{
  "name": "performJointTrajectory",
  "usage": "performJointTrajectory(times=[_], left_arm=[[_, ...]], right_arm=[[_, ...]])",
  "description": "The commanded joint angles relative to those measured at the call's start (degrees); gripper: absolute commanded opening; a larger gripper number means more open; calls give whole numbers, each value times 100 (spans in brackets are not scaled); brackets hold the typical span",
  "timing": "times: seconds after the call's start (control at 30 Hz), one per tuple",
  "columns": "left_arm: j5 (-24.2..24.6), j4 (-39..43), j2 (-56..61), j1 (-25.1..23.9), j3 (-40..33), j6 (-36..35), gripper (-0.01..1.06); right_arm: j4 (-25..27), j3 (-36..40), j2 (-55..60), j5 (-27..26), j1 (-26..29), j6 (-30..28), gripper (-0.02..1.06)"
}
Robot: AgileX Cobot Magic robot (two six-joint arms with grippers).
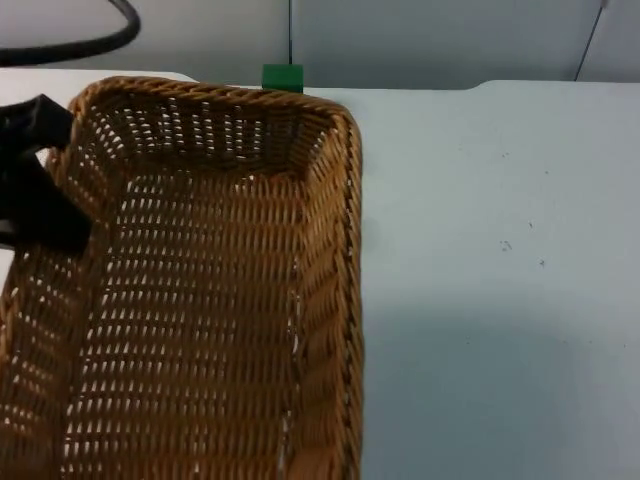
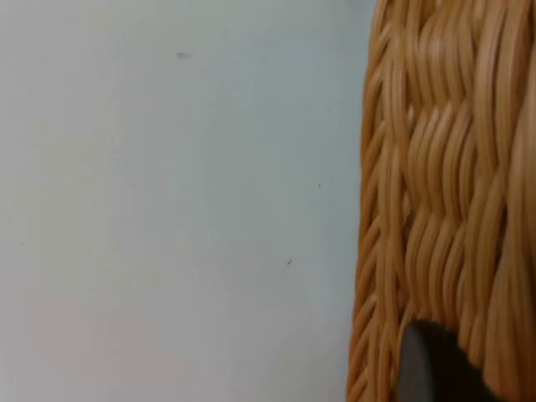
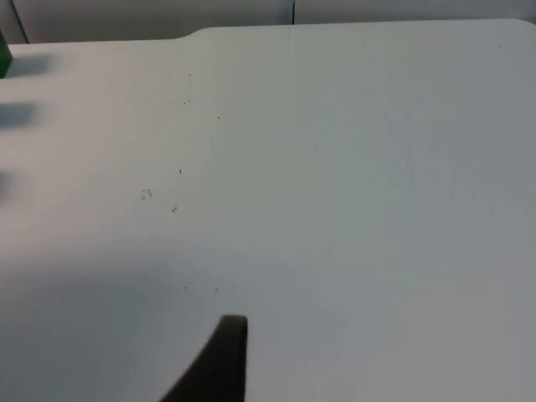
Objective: Pick up the basket with the left hand and place the blue cube into the basket with the right hand.
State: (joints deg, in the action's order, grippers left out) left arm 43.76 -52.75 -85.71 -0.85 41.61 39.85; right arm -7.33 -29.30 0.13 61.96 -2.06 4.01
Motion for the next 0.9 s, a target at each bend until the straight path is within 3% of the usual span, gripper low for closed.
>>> performJointTrajectory(times=[0.0, 0.13, 0.33, 0.67, 0.87], left_arm=[[314, 41, 95, -222, 107, -130, 0], [516, 414, 95, -685, 497, -290, 0], [804, 1436, -245, -897, 1311, -918, 0], [1529, 1617, -1133, -897, 2414, -893, 0], [1624, 1591, -1418, -1073, 2579, -893, 0]], right_arm=[[-32, 28, -13, -30, 44, 13, 104], [-32, 28, -13, -30, 44, -1, 104], [-32, 28, -13, -30, 34, -11, 104], [-32, 28, -13, -30, 34, -11, 104], [47, 28, -13, -30, 34, -11, 104]])
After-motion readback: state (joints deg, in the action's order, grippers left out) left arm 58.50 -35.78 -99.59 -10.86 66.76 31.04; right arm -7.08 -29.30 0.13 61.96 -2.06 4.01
